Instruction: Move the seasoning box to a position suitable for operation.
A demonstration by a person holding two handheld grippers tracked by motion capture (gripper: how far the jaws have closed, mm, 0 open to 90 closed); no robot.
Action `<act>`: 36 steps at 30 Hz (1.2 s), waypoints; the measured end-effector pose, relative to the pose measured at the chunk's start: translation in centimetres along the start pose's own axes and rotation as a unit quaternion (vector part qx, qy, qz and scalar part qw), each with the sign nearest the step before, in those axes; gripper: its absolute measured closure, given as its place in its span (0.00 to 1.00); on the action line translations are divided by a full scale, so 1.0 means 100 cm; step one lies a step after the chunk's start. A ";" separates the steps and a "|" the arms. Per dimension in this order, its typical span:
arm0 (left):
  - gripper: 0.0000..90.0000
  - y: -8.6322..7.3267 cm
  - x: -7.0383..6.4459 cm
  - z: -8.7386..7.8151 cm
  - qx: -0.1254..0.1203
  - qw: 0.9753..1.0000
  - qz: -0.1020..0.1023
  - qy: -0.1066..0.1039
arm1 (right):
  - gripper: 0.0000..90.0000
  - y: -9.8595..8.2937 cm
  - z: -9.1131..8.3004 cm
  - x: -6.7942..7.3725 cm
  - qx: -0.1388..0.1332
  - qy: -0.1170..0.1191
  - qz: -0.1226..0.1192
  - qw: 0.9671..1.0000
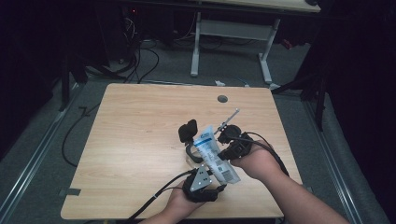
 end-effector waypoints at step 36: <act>0.53 0.006 -0.005 0.002 0.012 1.000 0.021 -0.003 | 1.00 0.008 0.002 0.002 0.019 0.005 -0.008 1.000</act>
Point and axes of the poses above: each handheld gripper's, and its own axes: z roughly forward along the jaws, y roughly out of its top, x roughly to its left, the point moved 5 cm from there along z, roughly forward along the jaws, and after that the axes turned 15 degrees about -y, right-handed, at the moved point
